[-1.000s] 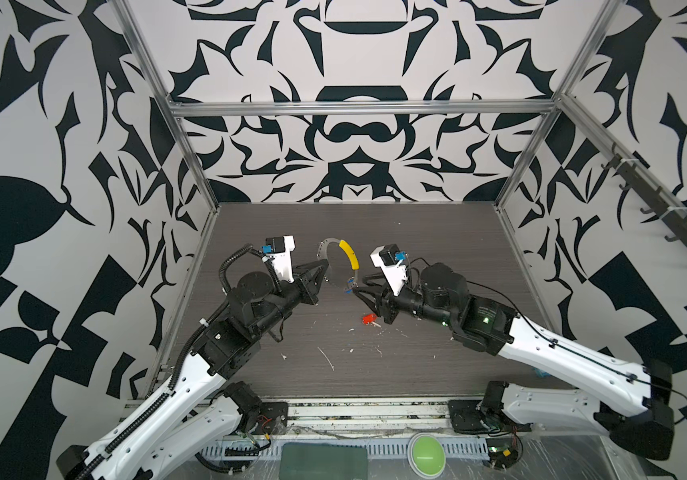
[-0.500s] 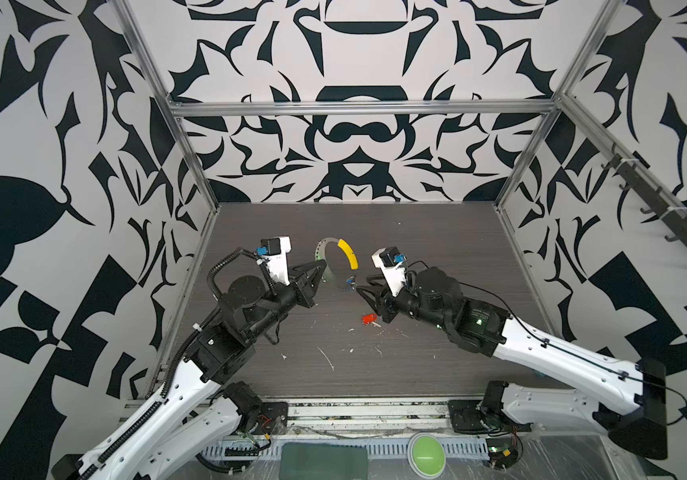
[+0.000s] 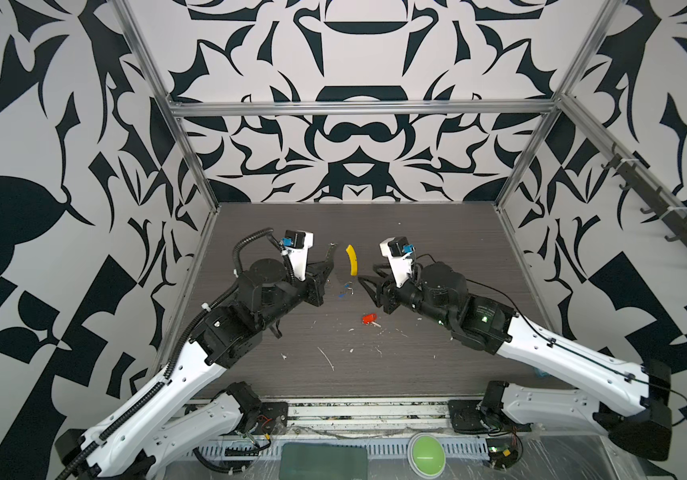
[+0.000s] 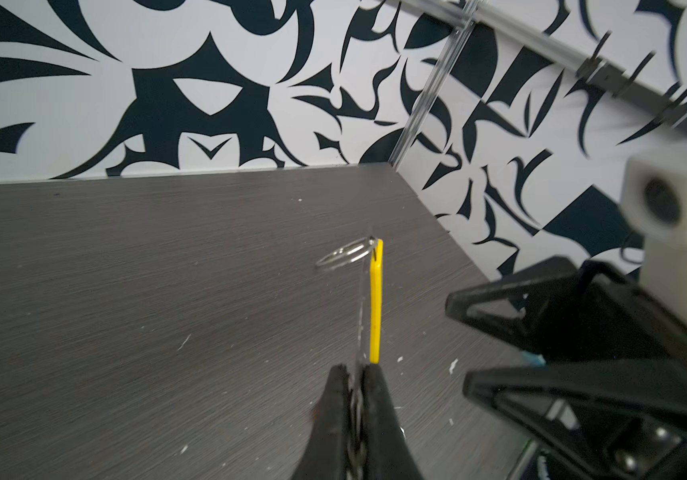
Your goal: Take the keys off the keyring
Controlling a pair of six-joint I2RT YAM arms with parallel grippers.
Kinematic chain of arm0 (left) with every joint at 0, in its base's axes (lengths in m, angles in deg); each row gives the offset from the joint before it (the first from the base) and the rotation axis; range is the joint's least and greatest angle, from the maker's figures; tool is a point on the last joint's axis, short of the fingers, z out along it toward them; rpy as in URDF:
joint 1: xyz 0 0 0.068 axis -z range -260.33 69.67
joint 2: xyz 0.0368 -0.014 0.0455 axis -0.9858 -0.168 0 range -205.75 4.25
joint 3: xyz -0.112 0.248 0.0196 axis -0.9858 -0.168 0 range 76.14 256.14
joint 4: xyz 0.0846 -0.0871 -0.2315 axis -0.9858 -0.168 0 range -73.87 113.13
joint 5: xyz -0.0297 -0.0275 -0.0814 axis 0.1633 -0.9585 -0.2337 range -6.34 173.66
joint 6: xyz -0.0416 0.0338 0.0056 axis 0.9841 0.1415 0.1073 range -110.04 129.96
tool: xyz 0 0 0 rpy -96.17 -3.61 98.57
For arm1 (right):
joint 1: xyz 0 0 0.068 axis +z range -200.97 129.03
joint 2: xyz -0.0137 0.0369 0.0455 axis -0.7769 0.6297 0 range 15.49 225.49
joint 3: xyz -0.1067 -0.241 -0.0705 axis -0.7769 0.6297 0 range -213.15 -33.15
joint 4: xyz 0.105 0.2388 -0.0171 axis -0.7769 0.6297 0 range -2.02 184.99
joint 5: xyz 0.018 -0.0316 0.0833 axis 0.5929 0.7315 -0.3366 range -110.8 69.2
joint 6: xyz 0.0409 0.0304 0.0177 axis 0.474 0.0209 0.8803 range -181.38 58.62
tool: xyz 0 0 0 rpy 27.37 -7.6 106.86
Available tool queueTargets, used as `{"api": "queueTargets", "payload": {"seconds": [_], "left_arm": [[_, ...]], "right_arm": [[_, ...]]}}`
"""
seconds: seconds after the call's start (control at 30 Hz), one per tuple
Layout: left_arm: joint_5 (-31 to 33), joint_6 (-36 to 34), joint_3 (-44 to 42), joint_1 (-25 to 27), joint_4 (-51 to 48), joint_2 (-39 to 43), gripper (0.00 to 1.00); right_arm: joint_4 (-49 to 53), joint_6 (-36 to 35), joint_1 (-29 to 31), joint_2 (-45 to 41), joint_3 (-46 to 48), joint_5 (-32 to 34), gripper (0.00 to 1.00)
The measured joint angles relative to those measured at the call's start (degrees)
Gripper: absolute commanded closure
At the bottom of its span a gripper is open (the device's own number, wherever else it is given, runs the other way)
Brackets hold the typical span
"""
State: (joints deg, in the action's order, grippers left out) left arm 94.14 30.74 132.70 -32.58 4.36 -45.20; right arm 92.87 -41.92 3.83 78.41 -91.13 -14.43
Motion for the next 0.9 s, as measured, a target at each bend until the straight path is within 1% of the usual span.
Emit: {"api": "queueTargets", "payload": {"seconds": [0.13, 0.2, 0.33, 0.5, 0.7, 0.8, 0.83, 0.9], "left_arm": [[14.6, -6.1, 0.0, 10.4, 0.3, -4.9, 1.0], [20.3, -9.1, 0.0, 13.9, 1.1, -8.3, 1.0], [28.5, -13.6, 0.0, 16.2, 1.9, -13.1, 1.0], [35.9, -19.4, 0.0, 19.1, 5.1, -14.9, 1.0], [41.4, -26.6, -0.1, 23.3, 10.2, -17.2, 1.0], [44.0, -28.1, -0.2, 24.0, 11.9, -18.6, 1.0], [44.9, -28.6, -0.3, 24.2, 12.5, -18.9, 1.0], [46.7, -29.7, -0.4, 24.5, 13.7, -19.5, 1.0]], "right_arm": [[0.0, 7.5, -3.0, 0.5, -0.9, -0.1, 0.44], [-0.1, 10.9, -3.6, 1.1, -1.9, -0.1, 0.44], [-1.2, 17.8, -3.6, 1.4, -2.4, -0.3, 0.44], [-2.8, 24.8, -3.6, 2.1, -2.4, -1.7, 0.44], [-4.1, 30.9, -3.6, 4.9, -2.2, -3.6, 0.44], [-4.3, 33.2, -3.8, 5.0, -1.5, -3.6, 0.45], [-4.3, 33.9, -3.8, 5.0, -1.3, -3.6, 0.45], [-4.3, 35.5, -3.8, 5.0, -0.9, -3.8, 0.5]]}}
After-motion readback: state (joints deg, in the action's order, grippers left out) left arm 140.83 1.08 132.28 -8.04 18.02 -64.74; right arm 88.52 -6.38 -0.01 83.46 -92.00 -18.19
